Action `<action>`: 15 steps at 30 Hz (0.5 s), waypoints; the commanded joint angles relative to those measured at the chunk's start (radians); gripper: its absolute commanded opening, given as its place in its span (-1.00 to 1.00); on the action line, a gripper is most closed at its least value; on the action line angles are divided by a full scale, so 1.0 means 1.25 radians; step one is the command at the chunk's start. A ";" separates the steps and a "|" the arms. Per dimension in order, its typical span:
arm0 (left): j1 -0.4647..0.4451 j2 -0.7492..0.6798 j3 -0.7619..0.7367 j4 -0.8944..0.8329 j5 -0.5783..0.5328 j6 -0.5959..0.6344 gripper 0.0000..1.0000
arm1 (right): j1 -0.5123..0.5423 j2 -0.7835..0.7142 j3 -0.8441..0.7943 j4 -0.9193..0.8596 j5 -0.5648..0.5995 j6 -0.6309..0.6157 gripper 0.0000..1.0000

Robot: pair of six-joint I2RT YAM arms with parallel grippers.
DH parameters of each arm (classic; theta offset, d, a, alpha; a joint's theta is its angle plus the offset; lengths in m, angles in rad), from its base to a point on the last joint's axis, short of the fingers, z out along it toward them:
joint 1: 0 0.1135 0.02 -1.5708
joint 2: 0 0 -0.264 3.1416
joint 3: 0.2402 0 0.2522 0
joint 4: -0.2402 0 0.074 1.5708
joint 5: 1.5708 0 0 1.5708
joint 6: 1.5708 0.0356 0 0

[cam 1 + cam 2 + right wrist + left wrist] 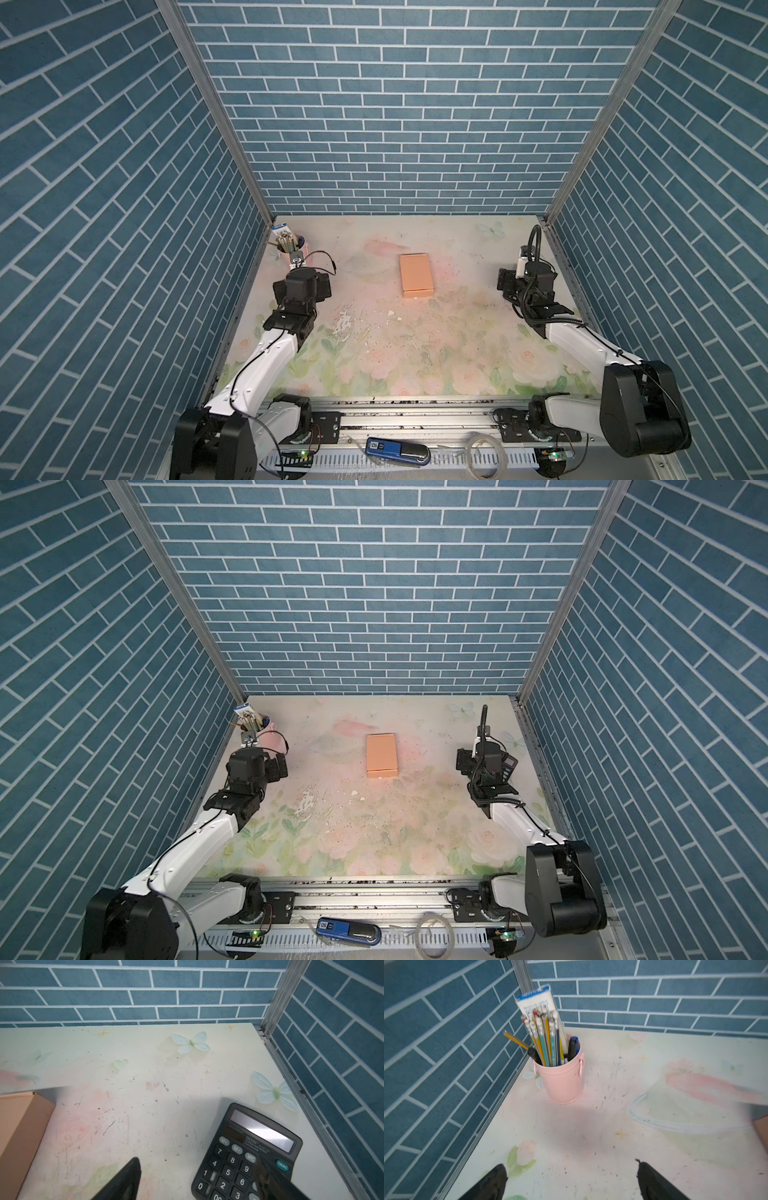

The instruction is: Fold the paper box

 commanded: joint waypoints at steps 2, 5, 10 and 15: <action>0.050 0.100 -0.089 0.277 0.058 0.064 0.99 | -0.059 0.040 -0.052 0.172 -0.028 -0.014 0.72; 0.095 0.174 -0.093 0.353 0.135 0.050 0.99 | -0.105 0.047 -0.070 0.212 -0.068 0.002 0.71; 0.143 0.223 -0.103 0.443 0.179 0.056 0.98 | -0.173 0.036 -0.110 0.285 -0.120 0.041 0.70; 0.155 0.269 -0.136 0.562 0.236 0.078 0.99 | -0.181 0.023 -0.137 0.300 -0.120 0.019 0.69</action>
